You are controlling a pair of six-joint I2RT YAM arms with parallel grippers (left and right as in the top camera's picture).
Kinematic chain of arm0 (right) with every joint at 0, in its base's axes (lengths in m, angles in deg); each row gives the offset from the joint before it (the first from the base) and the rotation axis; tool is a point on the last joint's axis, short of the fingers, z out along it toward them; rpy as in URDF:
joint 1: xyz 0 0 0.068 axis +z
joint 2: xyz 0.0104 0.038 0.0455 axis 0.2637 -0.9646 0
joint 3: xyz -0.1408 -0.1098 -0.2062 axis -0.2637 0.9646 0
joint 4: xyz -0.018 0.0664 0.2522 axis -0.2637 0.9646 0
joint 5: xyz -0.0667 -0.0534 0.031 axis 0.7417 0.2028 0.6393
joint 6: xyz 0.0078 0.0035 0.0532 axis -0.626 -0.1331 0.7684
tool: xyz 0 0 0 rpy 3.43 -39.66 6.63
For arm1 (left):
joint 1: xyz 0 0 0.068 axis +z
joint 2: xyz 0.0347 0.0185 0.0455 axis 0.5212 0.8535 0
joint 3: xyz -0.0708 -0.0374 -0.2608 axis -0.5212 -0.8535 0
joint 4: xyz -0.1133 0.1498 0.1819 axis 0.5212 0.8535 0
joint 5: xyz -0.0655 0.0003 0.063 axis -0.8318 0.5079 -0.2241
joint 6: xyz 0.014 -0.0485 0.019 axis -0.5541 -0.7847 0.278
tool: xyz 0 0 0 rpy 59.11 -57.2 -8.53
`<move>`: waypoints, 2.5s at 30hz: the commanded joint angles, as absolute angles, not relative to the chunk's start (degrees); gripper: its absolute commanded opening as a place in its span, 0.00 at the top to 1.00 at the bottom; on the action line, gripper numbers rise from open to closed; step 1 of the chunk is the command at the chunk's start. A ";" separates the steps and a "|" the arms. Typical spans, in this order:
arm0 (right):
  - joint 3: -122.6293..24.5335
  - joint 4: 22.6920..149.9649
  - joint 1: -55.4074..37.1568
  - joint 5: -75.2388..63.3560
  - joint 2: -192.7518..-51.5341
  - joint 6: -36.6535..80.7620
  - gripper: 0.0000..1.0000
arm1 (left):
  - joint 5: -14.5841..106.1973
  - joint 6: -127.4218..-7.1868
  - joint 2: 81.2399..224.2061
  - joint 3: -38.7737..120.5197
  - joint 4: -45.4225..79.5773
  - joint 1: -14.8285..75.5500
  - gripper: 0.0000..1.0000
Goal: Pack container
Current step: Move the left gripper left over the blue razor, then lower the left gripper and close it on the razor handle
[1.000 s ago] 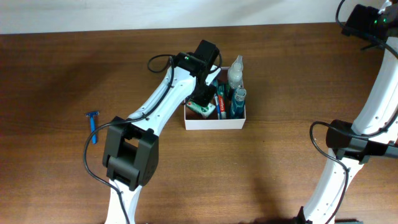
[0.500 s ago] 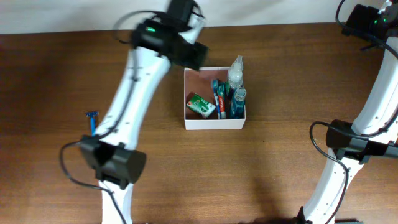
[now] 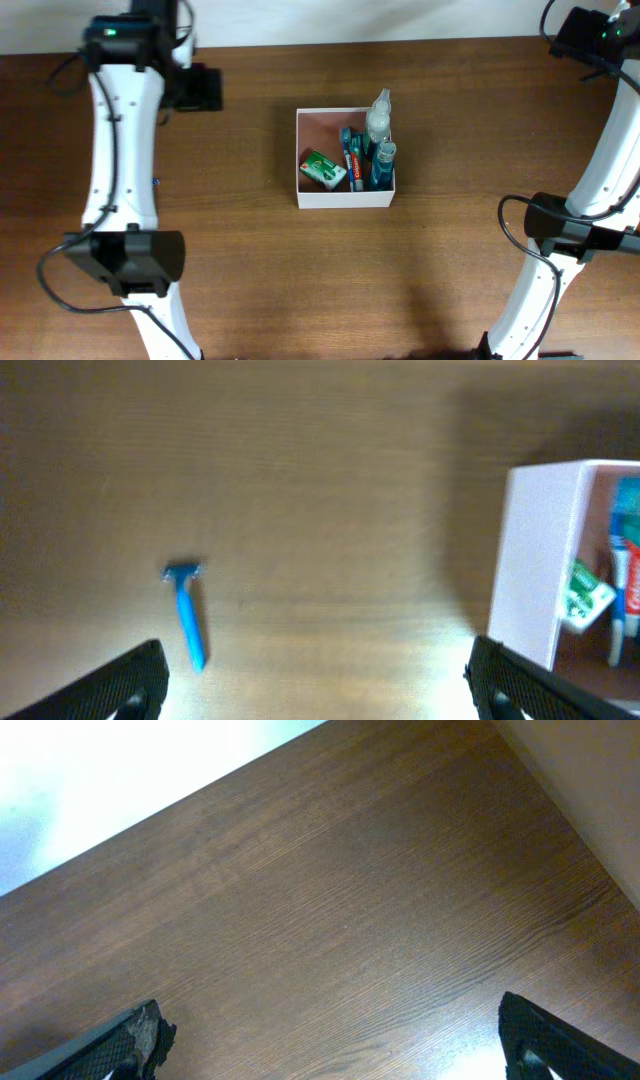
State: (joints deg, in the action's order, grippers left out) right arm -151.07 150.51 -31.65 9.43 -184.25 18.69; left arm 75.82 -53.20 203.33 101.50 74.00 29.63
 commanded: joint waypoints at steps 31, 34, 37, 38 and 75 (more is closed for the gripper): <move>-150.89 150.86 -31.45 10.11 -184.51 18.71 0.02 | 73.67 -52.15 202.24 61.07 55.88 44.84 0.04; -150.89 150.84 -31.43 10.11 -184.51 18.71 0.02 | 74.02 -51.75 202.24 57.97 53.15 45.23 0.05; -150.89 150.86 -31.45 10.11 -184.51 18.71 0.02 | 75.95 -51.71 202.24 55.98 51.25 45.47 0.05; -150.89 150.86 -31.45 10.11 -184.51 18.71 0.02 | 76.43 -51.05 202.24 55.50 50.77 45.54 0.05; -150.89 150.86 -31.45 10.11 -184.51 18.71 0.02 | 76.28 -45.81 202.24 46.51 40.32 45.96 0.39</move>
State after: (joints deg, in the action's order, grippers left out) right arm -151.07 150.51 -31.65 9.43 -184.32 18.64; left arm 75.38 -46.14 203.11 47.54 40.67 45.43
